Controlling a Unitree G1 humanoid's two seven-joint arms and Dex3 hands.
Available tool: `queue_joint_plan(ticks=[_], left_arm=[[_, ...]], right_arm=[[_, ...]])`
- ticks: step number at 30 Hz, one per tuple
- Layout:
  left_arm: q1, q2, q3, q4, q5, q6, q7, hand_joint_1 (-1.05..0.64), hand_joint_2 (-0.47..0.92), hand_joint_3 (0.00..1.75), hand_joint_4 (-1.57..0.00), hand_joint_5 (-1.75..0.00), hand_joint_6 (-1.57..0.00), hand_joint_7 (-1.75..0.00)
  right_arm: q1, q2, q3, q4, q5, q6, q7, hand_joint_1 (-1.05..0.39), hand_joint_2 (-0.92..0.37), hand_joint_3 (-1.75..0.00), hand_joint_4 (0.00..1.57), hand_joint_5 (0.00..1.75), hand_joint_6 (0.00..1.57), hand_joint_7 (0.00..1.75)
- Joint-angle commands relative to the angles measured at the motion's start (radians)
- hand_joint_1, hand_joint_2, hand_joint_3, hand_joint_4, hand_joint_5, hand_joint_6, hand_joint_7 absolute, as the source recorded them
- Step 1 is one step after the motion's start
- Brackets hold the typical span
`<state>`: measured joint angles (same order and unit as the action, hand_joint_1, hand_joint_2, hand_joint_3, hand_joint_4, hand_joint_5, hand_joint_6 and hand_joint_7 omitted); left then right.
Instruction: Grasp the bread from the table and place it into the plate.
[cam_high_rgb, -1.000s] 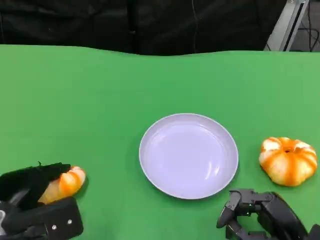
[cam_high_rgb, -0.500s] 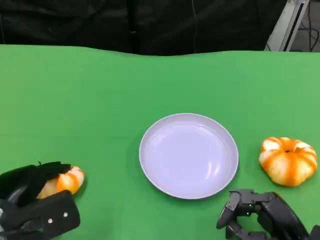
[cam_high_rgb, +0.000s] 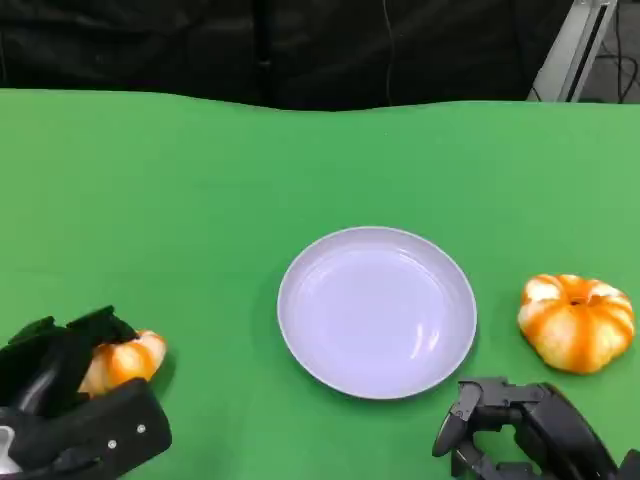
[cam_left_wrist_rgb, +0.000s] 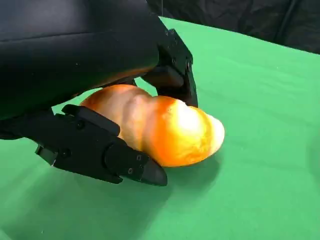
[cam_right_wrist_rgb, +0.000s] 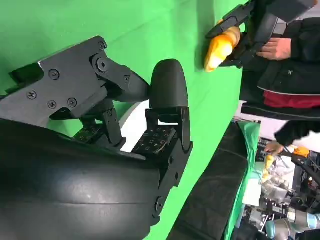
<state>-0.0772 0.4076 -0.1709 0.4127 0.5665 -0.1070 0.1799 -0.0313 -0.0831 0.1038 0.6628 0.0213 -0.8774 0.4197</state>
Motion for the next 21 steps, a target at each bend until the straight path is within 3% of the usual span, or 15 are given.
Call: queue_joint_plan(ticks=[1, 21], left_arm=[[0.023, -0.030, 0.028, 0.020, -0.058, -0.051, 0.044, -0.11, 0.88, 0.00, -0.57, -1.75, -0.44, -1.73], [0.023, -0.013, 0.010, 0.033, -0.046, -0.131, 0.077, -0.07, 0.86, 0.00, -0.58, -1.75, -0.45, -1.75]], right_arm=[[0.004, -0.015, -0.007, -0.004, 0.003, 0.006, -0.008, -0.13, -0.62, -0.95, 0.82, 1.46, 0.85, 1.16], [0.001, -0.009, -0.006, -0.002, 0.009, 0.015, -0.005, -0.14, -0.62, -0.95, 0.83, 1.46, 0.86, 1.14]])
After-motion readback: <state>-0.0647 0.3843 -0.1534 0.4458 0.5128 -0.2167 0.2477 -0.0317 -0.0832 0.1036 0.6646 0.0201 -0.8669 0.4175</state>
